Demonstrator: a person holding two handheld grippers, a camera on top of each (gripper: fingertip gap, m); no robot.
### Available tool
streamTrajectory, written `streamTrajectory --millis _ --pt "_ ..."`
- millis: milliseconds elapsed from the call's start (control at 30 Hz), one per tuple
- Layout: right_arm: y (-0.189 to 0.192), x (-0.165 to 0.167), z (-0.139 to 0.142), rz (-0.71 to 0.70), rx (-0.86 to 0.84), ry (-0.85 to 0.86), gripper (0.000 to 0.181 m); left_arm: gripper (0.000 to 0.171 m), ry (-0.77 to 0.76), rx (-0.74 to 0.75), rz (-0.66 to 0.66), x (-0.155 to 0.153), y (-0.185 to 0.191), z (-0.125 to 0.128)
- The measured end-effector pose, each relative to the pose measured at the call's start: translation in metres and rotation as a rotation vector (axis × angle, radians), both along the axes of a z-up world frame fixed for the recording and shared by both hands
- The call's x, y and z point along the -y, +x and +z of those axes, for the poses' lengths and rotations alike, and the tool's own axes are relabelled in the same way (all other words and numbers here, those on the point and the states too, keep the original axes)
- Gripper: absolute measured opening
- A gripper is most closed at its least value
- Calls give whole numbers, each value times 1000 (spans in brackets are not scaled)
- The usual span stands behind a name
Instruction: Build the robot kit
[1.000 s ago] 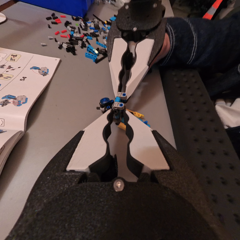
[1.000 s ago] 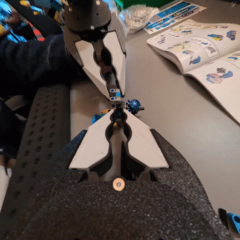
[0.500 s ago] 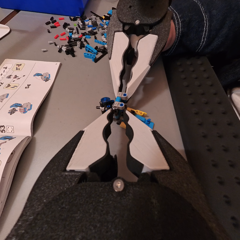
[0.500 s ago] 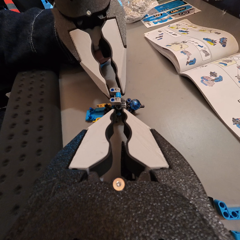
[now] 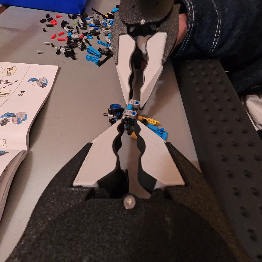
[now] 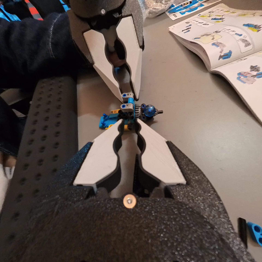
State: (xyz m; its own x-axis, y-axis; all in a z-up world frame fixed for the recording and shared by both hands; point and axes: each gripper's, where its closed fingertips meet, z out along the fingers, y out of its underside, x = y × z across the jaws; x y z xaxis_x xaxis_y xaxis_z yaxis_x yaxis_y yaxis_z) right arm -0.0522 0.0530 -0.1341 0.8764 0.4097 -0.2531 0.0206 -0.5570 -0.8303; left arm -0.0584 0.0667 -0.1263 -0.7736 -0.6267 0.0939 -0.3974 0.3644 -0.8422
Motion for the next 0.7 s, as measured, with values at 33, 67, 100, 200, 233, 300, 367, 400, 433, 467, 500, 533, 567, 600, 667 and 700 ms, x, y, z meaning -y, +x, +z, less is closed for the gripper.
streamTrajectory --millis 33,67,100,200,233,300,367,400,433,467,500,533,567,600,667,700 --pt "1 -1 0 -5 28 8 9 14 -5 -4 -5 1 -1 1" --pt "2 -1 -1 -7 40 12 7 14 -5 -4 -5 1 -1 1" --pt "2 -1 -1 -9 38 10 7 14 -2 -3 -5 1 -1 1" --pt "0 0 -1 -3 45 10 7 14 -14 -13 -8 1 -1 1" --pt "0 -1 -1 -3 52 11 7 14 -20 -18 -8 1 -1 1" --pt "-1 0 -1 -1 58 11 6 14 -27 -22 -10 1 -2 1" --pt "-2 1 -1 5 60 10 7 14 -28 -26 -14 2 -2 1" --pt "-2 1 -1 7 63 8 7 14 -26 -27 -17 2 -3 1" --pt "-3 1 -2 10 67 7 7 14 -25 -27 -20 2 -3 0" --pt "-3 2 -2 12 74 7 7 14 -24 -27 -21 2 -3 0" --pt "-4 2 -2 13 77 10 7 14 -26 -30 -23 2 -4 0" --pt "-4 2 -2 16 83 13 6 14 -31 -35 -25 2 -5 0" --pt "-5 2 -2 17 90 14 7 14 -34 -38 -26 2 -5 0" --pt "-5 2 -2 17 88 14 7 14 -37 -40 -27 2 -5 0" --pt "-6 2 -3 20 91 12 7 15 -42 -43 -30 2 -6 0" --pt "-7 2 -3 22 95 13 7 15 -43 -45 -33 2 -6 0"
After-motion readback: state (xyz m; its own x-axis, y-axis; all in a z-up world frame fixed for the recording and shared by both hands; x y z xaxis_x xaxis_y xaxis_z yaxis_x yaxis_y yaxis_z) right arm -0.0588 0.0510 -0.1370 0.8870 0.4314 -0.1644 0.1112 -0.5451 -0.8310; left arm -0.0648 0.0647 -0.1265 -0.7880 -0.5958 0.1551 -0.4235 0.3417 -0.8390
